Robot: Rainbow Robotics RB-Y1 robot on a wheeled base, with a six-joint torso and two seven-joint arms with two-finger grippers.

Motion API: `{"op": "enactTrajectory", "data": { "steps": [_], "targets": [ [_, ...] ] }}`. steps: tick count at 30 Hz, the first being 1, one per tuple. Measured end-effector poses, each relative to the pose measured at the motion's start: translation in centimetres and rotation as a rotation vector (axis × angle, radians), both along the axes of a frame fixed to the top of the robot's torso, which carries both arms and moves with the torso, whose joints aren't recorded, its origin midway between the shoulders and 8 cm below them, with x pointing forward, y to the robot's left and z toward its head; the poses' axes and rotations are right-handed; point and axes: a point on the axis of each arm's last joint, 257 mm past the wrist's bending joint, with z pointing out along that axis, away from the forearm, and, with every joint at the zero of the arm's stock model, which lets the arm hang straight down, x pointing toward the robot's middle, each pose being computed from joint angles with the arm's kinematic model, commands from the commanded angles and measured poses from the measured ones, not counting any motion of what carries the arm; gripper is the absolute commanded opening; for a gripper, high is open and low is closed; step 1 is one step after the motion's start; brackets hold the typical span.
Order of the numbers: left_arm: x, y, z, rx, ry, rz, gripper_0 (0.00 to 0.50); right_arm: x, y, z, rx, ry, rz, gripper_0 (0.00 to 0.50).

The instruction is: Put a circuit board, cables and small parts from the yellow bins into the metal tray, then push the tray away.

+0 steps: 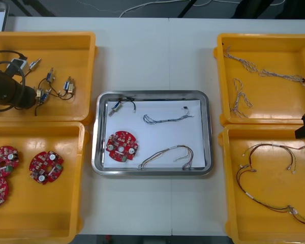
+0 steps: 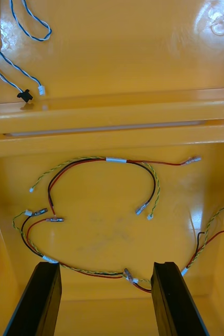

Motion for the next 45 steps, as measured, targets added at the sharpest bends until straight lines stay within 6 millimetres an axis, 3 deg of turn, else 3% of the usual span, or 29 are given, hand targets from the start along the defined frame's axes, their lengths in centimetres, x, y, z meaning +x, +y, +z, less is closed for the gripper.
{"op": "enactTrajectory", "data": {
  "steps": [16, 19, 21, 22, 36, 45],
  "targets": [
    [0.4, 0.1, 0.0, -0.013, 0.012, 0.013, 0.371, 0.0, 0.0, 0.0, 0.000, 0.000, 0.000, 0.500],
    [0.4, 0.1, -0.1, -0.016, 0.015, 0.015, 0.205, 0.0, 0.0, 0.0, 0.000, 0.000, 0.000, 0.500],
    [0.4, 0.2, -0.1, -0.017, 0.016, 0.016, 0.015, 0.0, 0.0, 0.0, 0.000, 0.000, 0.000, 0.500],
    [0.4, 0.2, -0.1, -0.017, 0.016, 0.016, 0.000, 0.0, 0.0, 0.0, 0.000, 0.000, 0.000, 0.500],
    [0.0, -0.7, 0.0, -0.039, 0.046, 0.005, 0.000, 0.0, 0.0, 0.0, 0.000, 0.000, 0.000, 0.500],
    [-1.0, -2.9, 2.4, -0.050, 0.118, -0.038, 0.000, 0.0, 0.0, 0.0, 0.000, 0.000, 0.000, 0.500]
  ]
}}
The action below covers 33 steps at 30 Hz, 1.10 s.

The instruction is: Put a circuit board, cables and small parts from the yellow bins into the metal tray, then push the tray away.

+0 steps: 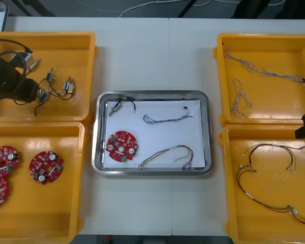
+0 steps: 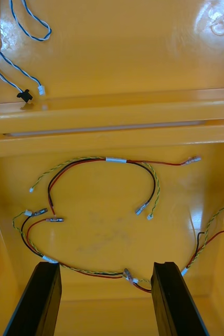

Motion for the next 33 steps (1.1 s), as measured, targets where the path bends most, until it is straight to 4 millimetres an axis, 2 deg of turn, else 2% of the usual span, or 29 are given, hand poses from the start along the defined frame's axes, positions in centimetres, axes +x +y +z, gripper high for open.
{"op": "enactTrajectory", "data": {
  "steps": [13, 19, 25, 33],
  "targets": [
    [-3.0, -3.1, 4.4, 0.025, 0.067, -0.054, 0.000, 0.0, 0.0, 0.0, 0.000, 0.000, 0.000, 0.500],
    [-4.4, -5.1, 6.4, -0.013, 0.065, 0.082, 0.000, 0.0, 0.0, 0.0, 0.000, 0.000, 0.000, 0.500],
    [-4.9, -8.0, 7.1, -0.070, 0.041, 0.214, 0.000, 0.0, 0.0, 0.0, 0.000, 0.000, 0.000, 0.500],
    [-5.3, -13.6, 6.0, -0.059, 0.043, 0.102, 0.000, 0.0, 0.0, 0.0, 0.000, 0.000, 0.000, 0.500]
  ]
}}
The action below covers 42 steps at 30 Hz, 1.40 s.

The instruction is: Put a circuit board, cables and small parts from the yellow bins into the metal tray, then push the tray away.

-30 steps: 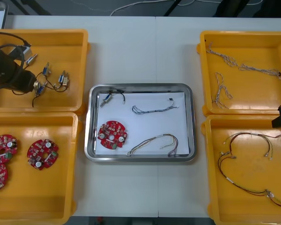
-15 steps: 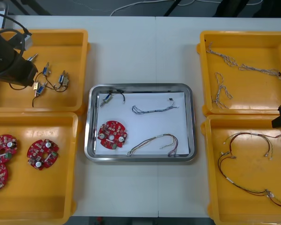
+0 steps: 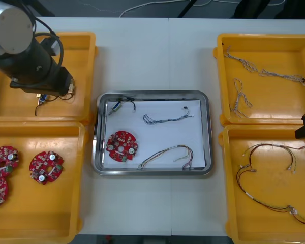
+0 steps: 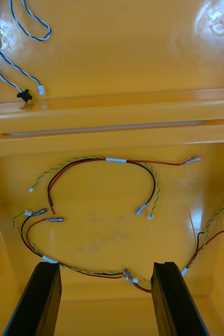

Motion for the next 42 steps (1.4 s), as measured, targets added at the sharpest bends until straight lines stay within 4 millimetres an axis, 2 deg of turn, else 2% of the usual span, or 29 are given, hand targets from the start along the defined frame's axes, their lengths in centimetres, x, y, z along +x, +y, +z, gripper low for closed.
{"op": "enactTrajectory", "data": {
  "steps": [4, 12, 16, 24, 30, 36, 42],
  "targets": [
    [-0.4, -2.8, -0.9, -0.009, -0.003, 0.023, 0.000, 0.0, 0.0, 0.0, 0.000, 0.000, 0.000, 0.500],
    [-1.0, -7.8, -2.7, -0.093, -0.014, 0.202, 0.000, 0.0, 0.0, 0.0, 0.000, 0.000, 0.000, 0.500],
    [-0.7, -10.1, -3.1, -0.102, -0.040, 0.167, 0.000, 0.0, 0.0, 0.0, 0.000, 0.000, 0.000, 0.500],
    [-0.4, -13.1, -3.8, -0.108, -0.072, 0.107, 0.000, 0.0, 0.0, 0.0, 0.000, 0.000, 0.000, 0.500],
    [0.4, -14.3, -4.9, -0.100, -0.094, 0.088, 0.000, 0.0, 0.0, 0.0, 0.000, 0.000, 0.000, 0.500],
    [1.6, -14.6, -6.8, -0.096, -0.098, 0.101, 0.000, 0.0, 0.0, 0.0, 0.000, 0.000, 0.000, 0.500],
    [1.8, -14.4, -7.6, -0.089, -0.089, 0.111, 0.000, 0.0, 0.0, 0.0, 0.000, 0.000, 0.000, 0.500]
  ]
}}
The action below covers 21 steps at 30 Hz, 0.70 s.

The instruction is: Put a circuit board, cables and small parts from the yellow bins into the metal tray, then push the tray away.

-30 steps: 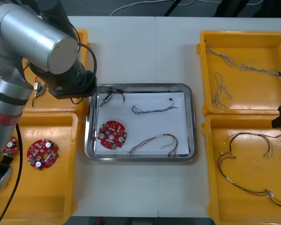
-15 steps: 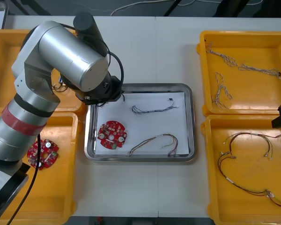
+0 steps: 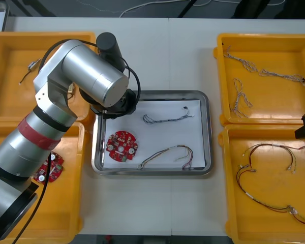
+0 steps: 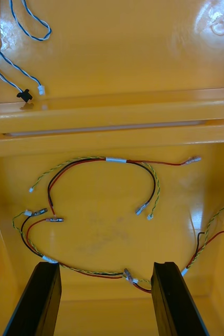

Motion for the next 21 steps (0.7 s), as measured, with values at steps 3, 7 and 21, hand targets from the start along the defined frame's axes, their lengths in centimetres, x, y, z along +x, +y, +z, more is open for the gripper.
{"op": "enactTrajectory", "data": {
  "steps": [3, 7, 21],
  "targets": [
    [-0.1, 0.1, -0.3, 0.005, 0.008, 0.001, 0.000, 0.0, 0.0, 0.0, 0.000, 0.000, 0.000, 0.500],
    [-0.3, -0.1, -0.9, 0.018, 0.018, -0.006, 0.000, 0.0, 0.0, 0.0, 0.000, 0.000, 0.000, 0.500],
    [-0.5, -2.0, -1.7, 0.008, 0.009, -0.055, 0.000, 0.0, 0.0, 0.0, 0.000, 0.000, 0.000, 0.500]
  ]
}}
